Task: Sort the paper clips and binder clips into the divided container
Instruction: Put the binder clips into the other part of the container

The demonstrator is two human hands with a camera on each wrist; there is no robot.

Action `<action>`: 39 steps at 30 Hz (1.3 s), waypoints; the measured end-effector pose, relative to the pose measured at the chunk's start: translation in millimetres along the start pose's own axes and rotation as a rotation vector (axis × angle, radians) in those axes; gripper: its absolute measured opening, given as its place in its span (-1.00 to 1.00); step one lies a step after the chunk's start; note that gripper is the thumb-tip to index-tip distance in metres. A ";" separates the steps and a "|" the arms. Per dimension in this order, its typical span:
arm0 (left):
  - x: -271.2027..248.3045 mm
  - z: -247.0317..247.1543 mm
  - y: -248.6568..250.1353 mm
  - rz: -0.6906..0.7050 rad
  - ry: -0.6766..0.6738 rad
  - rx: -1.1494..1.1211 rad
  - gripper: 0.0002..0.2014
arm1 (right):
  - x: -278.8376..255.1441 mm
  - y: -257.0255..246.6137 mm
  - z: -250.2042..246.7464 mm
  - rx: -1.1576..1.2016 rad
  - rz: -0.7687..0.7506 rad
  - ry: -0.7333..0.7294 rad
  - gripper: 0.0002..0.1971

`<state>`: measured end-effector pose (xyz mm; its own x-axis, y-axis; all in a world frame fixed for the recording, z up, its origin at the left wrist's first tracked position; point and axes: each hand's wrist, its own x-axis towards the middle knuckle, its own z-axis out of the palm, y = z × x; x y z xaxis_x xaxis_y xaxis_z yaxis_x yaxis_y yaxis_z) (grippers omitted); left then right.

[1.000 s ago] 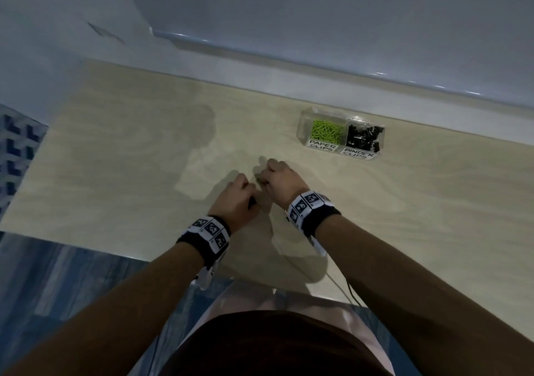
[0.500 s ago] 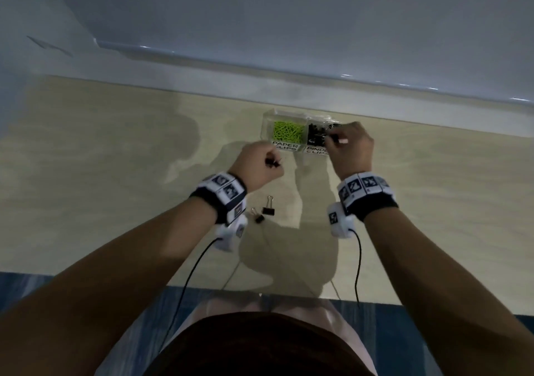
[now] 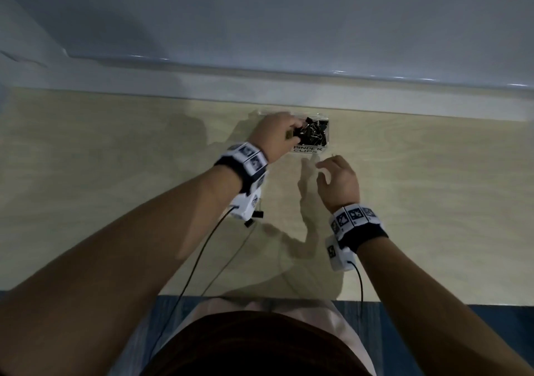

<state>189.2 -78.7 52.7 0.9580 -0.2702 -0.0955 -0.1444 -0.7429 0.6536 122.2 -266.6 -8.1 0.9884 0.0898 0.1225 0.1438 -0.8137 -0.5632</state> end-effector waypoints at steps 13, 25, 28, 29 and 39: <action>-323.1 1.3 -111.5 -0.289 -0.740 -0.014 -0.84 | 3.9 18.3 2.8 -0.179 0.108 -0.191 -0.83; -373.0 78.1 -147.3 -0.586 -0.865 0.176 -0.71 | -80.9 -95.5 57.9 -0.042 -0.234 -0.409 -0.76; -380.0 81.4 -152.8 -0.659 -0.798 0.122 -0.70 | -92.1 -99.2 66.1 -0.134 -0.230 -0.398 -0.68; -383.9 81.4 -155.1 -0.685 -0.775 0.101 -0.70 | -95.0 -99.8 65.6 -0.138 -0.232 -0.392 -0.68; -408.6 77.1 -166.0 -0.829 -0.690 0.067 -0.76 | -88.8 -96.5 65.3 -0.050 -0.090 -0.440 -0.79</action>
<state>-197.3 107.8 -74.6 0.4207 0.0609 -0.9052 0.4516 -0.8794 0.1507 23.7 -158.5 -18.0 0.9002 0.3887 -0.1963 0.2384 -0.8172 -0.5247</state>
